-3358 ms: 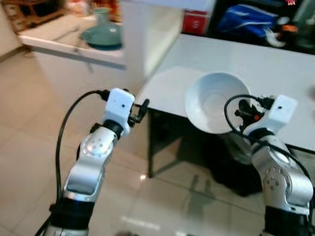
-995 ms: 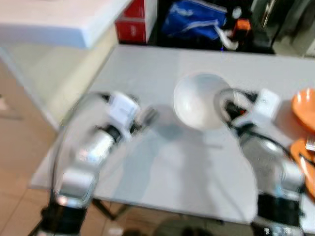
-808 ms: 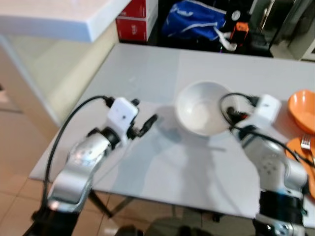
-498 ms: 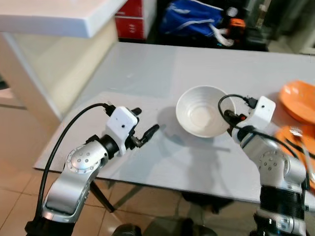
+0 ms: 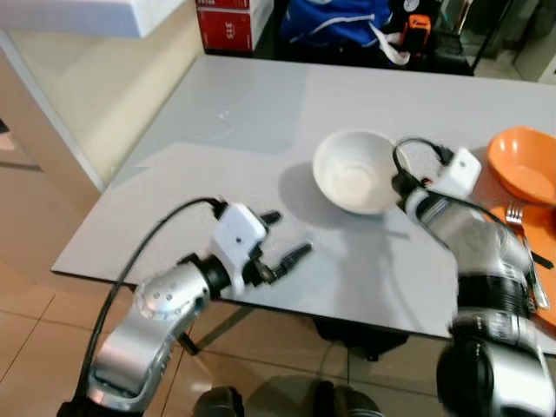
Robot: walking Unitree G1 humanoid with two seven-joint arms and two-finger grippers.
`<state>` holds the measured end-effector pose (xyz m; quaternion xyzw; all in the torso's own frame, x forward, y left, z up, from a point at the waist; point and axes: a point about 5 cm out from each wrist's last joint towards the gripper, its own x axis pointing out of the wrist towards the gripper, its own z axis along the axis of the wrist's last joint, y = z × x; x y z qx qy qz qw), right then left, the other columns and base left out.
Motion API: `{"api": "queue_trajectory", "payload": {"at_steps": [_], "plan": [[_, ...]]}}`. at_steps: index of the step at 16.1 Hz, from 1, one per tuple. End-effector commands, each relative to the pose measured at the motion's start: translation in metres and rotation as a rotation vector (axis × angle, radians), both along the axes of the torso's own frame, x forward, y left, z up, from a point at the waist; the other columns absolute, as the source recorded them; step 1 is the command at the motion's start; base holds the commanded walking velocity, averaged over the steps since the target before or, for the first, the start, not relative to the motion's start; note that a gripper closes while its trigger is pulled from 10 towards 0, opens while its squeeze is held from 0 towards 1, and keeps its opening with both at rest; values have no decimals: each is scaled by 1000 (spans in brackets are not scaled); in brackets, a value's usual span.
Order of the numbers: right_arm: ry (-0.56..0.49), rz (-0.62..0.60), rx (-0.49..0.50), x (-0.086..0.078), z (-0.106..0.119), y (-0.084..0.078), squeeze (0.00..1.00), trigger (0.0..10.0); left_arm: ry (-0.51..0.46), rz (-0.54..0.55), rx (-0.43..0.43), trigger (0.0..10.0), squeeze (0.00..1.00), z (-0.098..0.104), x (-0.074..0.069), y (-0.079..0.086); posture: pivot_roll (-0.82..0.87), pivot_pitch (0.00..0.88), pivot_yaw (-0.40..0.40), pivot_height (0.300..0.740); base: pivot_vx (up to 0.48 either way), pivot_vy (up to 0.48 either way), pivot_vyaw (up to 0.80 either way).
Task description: Setting the table
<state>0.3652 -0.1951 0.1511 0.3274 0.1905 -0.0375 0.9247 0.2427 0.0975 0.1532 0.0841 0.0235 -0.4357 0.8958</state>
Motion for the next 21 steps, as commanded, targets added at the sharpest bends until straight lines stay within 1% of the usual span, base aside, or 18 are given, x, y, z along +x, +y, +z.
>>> {"api": "queue_trajectory", "payload": {"at_steps": [1,3,5,6,7,10,11,12,13,15,16,19,21], "plan": [[-45,-25,29,9,10,-4,0,10000,-3,12,10,10000,0,0,3,0,46,137,13,740,0,0,0],[-44,-47,9,17,12,-5,0,10000,-11,32,11,10000,0,2,7,1,44,136,6,740,0,0,0],[-48,-53,-9,22,17,-6,0,10000,-10,39,12,10000,0,2,7,4,46,133,0,740,0,0,0],[-29,-53,-44,26,20,-7,0,10000,-10,43,16,10000,0,1,7,5,49,126,-8,740,0,0,0],[0,-35,-98,28,21,-9,0,10000,-14,50,19,10000,0,1,7,7,50,120,-12,740,0,0,0],[40,4,-142,29,22,-8,0,10000,-25,63,18,10000,0,3,9,7,55,104,-19,740,0,0,0],[80,26,-189,29,23,-8,0,10000,-35,69,18,10000,0,4,12,8,58,95,-24,740,0,0,0],[114,61,-208,29,26,-9,0,10000,-44,76,16,10000,0,6,14,7,60,88,-29,740,0,0,0],[121,77,-205,28,27,-9,0,10000,-47,77,15,10000,0,6,14,7,60,85,-32,740,0,0,0],[162,150,-175,22,30,-11,0,10000,-50,82,13,10000,0,6,14,7,61,76,-44,740,0,0,0],[178,173,-185,18,29,-13,0,10000,-51,85,13,10000,0,6,14,7,61,73,-48,740,0,0,0],[197,197,-173,12,27,-17,0,10000,-54,87,11,10000,0,5,15,7,60,60,-47,740,0,0,0],[202,204,-156,9,23,-16,0,10000,-51,78,13,10000,0,4,16,6,60,52,-41,740,0,0,0]]}}
